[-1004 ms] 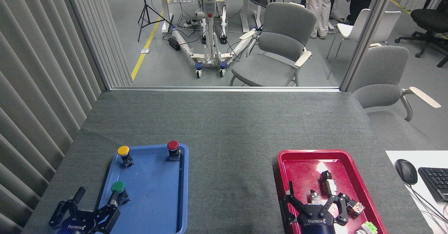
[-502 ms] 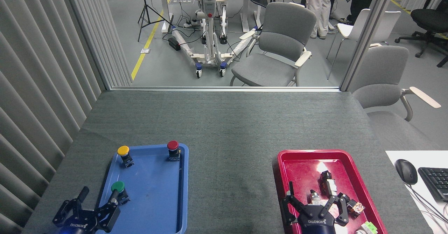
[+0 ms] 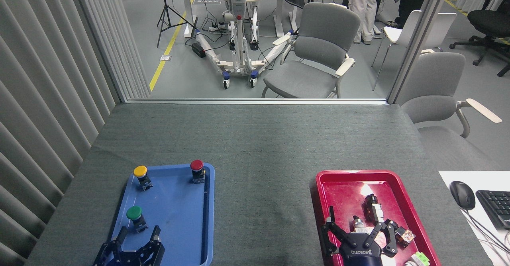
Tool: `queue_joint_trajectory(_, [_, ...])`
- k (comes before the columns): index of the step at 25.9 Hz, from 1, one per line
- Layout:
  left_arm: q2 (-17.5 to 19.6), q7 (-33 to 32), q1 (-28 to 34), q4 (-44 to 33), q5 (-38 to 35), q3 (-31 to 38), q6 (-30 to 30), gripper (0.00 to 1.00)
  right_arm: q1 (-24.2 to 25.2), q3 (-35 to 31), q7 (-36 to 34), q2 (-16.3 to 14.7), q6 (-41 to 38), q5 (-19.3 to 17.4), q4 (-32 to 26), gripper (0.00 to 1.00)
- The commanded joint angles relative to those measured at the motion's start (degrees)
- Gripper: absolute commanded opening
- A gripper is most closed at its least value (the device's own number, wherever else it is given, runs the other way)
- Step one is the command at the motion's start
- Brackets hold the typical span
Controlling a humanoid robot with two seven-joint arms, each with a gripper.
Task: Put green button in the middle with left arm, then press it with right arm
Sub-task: 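Close the left hand fingers around the green button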
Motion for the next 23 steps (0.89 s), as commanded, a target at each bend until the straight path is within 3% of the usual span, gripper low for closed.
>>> queue_joint_trajectory(1, [-0.76, 2.09, -0.93, 3.88, -3.64, -0.97, 2.28, 0.90, -0.21, -0.07, 0.05, 0.07, -0.01, 0.00, 0.00, 0.99])
queue_joint_trajectory(23, [-0.76, 5.17, -13.23, 21.11, -3.03, -1.15, 4.92, 0.89, -0.12, -0.07, 0.05, -0.20, -0.01, 0.00, 0.00, 0.99])
